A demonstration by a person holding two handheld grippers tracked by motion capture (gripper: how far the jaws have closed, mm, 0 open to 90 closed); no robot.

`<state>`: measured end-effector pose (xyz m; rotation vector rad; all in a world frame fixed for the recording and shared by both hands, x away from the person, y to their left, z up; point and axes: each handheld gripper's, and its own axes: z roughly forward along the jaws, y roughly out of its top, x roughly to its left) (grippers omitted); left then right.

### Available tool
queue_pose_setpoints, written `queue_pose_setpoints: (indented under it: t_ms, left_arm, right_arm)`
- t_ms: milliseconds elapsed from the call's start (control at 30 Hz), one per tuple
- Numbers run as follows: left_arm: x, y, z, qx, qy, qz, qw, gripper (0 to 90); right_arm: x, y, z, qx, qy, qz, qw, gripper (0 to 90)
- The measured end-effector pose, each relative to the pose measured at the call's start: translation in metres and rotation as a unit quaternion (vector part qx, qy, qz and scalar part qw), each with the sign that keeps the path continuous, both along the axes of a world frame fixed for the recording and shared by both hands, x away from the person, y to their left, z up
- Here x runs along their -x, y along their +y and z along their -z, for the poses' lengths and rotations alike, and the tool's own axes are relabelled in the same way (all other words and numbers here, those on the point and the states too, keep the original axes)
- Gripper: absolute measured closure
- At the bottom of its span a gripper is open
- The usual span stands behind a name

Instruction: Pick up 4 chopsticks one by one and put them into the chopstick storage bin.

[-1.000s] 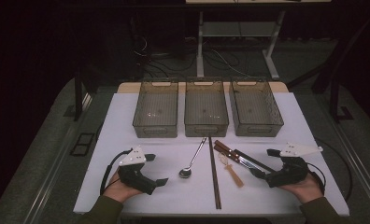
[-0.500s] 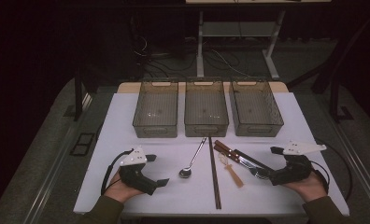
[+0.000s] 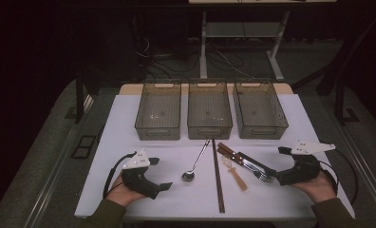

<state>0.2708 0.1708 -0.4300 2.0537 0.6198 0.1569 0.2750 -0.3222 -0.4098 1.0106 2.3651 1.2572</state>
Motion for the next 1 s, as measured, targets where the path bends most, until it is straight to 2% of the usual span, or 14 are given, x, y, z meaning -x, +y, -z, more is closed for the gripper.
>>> queue_pose_setpoints:
  t_ms: [233,300,433,667,900,1000]
  left_arm:
    - [0.0,0.0,-0.001,-0.001,-0.002,-0.001,1.0,0.0]
    - [0.0,0.0,-0.001,-0.001,-0.002,-0.001,1.0,0.0]
    - [0.0,0.0,-0.001,-0.001,-0.002,-0.002,1.0,0.0]
    - [0.0,0.0,-0.001,0.0,-0.002,-0.002,1.0,0.0]
    - [0.0,0.0,0.0,-0.005,-0.002,-0.003,1.0,0.2]
    - [0.0,0.0,-0.001,-0.005,-0.002,-0.002,1.0,0.3]
  right_arm:
    - [-0.007,-0.007,0.003,0.008,0.012,0.002,0.9999,7.5]
    - [-0.008,-0.01,0.003,0.008,0.013,0.0,0.9999,14.0]
    - [-0.011,-0.016,0.004,0.01,0.019,0.005,0.9998,16.7]
    - [-0.015,-0.025,0.006,0.021,0.033,0.006,0.9992,29.4]
    - [-0.015,-0.028,0.011,0.049,0.045,0.008,0.9978,37.9]
    - [-0.015,-0.029,0.014,0.058,0.047,0.005,0.9972,45.8]
